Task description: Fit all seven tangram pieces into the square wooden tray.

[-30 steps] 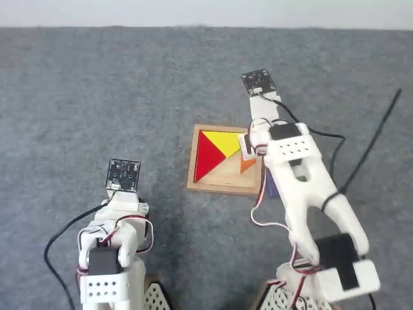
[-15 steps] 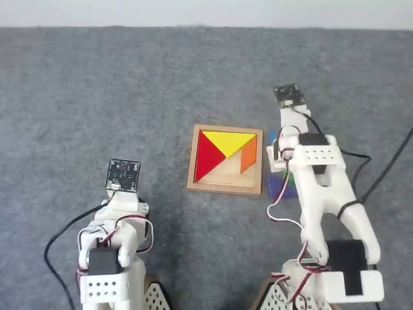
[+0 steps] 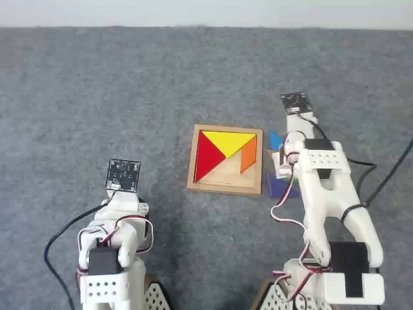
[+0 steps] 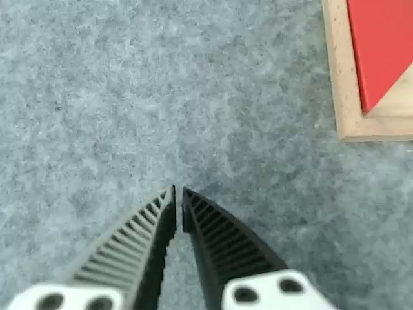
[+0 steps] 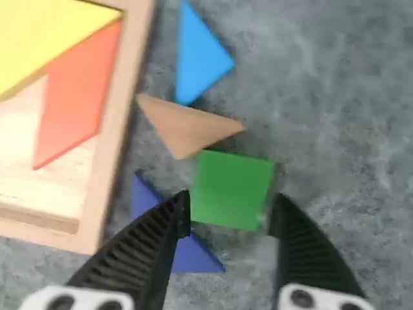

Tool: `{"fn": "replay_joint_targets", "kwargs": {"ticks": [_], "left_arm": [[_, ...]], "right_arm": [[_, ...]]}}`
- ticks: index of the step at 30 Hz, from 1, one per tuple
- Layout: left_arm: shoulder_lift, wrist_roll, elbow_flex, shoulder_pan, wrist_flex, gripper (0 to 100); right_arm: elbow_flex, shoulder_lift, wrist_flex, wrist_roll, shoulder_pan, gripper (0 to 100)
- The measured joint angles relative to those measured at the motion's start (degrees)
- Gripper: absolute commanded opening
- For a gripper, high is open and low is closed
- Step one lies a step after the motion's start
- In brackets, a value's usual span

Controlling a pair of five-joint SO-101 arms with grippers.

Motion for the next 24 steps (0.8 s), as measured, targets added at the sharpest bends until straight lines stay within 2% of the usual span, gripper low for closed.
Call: {"fn": "replay_joint_targets", "kwargs": {"ticks": [11, 17, 24], "left_arm": [[0.00, 0.00, 0.00, 0.00, 0.00, 2], [0.00, 0.00, 0.00, 0.00, 0.00, 2], [0.00, 0.00, 0.00, 0.00, 0.00, 2]], "right_arm": [[3.43, 0.00, -4.31, 0.00, 1.05, 24.2], [3.43, 0.79, -4.31, 0.00, -0.44, 24.5], [2.29, 3.16, -8.88, 0.00, -2.02, 24.5]]}}
